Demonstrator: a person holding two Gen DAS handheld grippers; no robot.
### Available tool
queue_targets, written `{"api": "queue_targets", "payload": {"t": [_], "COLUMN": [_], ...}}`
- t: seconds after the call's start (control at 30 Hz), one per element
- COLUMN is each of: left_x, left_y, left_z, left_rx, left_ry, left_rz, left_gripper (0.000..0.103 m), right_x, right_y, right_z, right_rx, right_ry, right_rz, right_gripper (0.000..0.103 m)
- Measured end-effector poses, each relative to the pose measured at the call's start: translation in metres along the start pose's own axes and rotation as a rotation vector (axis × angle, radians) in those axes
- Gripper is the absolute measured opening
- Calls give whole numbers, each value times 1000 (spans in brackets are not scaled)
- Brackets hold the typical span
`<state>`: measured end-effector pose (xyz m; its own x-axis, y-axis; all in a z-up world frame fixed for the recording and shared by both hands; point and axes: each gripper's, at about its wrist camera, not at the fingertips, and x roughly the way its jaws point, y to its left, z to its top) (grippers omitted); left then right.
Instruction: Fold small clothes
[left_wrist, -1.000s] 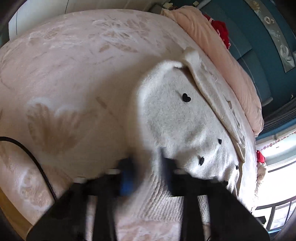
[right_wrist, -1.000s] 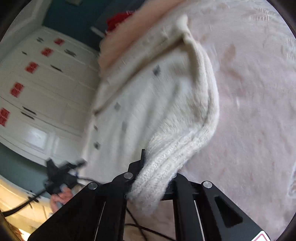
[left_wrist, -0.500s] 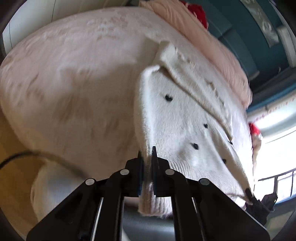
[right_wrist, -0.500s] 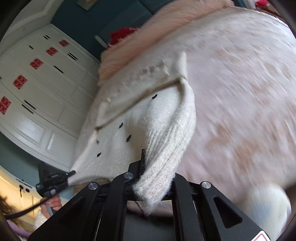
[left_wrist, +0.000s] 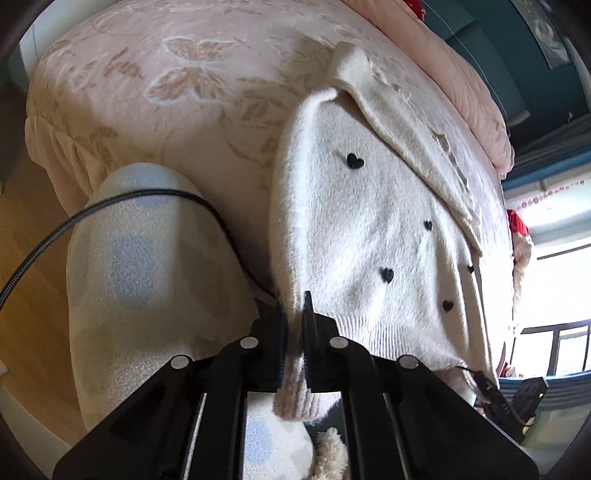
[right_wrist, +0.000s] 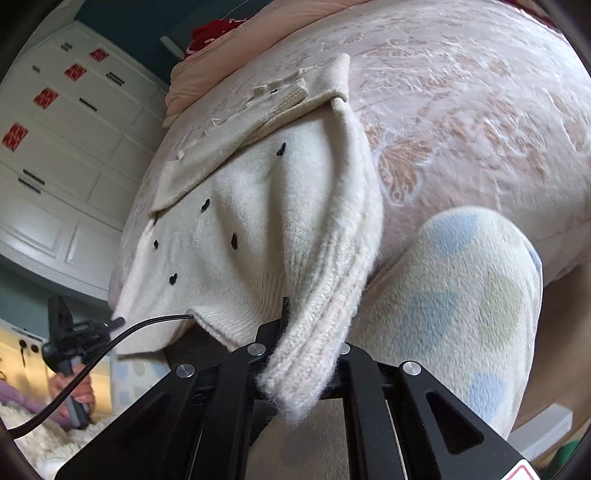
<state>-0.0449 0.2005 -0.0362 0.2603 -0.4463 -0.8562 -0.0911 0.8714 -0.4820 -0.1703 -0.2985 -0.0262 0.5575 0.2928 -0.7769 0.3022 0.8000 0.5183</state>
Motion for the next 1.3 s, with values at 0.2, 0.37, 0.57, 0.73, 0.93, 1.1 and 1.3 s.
{"api": "queue_targets", "payload": {"t": [0.2, 0.37, 0.57, 0.73, 0.93, 1.1, 1.3], "left_x": [-31, -39, -14, 66, 148, 118, 93], "left_y": [-16, -53, -114, -140, -127, -121, -111], "left_z": [28, 91, 190, 264, 306, 301, 267], "left_rx": [-8, 10, 73, 45, -33, 20, 118], "left_ry": [-94, -200, -317, -303, -224, -310, -324], "left_rz": [-50, -114, -97, -16, 56, -15, 32], "left_gripper": [6, 6, 6, 6, 11, 41, 62], "right_x": [-31, -36, 11, 94, 154, 123, 104], "right_y": [18, 31, 34, 24, 12, 8, -10], "right_z": [36, 105, 205, 284, 327, 320, 285], "right_rx": [-57, -82, -67, -16, 74, 57, 2], "right_ry": [-132, -265, -323, -279, -230, -331, -335], "right_rz": [47, 137, 191, 176, 135, 118, -6], "right_gripper": [6, 6, 6, 8, 18, 58, 68]}}
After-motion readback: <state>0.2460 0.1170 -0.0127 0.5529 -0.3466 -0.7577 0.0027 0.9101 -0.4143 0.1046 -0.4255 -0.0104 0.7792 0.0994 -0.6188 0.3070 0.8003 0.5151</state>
